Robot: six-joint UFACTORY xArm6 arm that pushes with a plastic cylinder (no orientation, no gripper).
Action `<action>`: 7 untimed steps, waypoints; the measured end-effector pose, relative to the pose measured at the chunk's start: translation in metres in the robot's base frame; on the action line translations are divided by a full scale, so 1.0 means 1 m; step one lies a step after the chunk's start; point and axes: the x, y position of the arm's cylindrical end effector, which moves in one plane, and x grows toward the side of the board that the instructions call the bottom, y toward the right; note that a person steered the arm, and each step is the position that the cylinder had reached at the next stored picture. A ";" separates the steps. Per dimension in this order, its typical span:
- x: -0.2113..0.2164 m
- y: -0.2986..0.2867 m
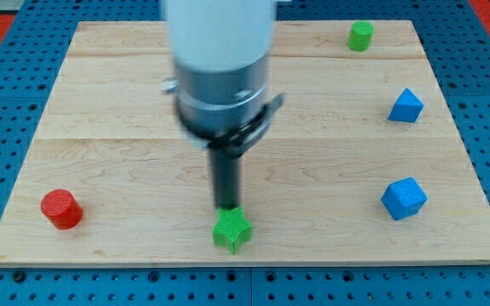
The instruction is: Move the red circle towards the red star
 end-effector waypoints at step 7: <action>0.012 -0.187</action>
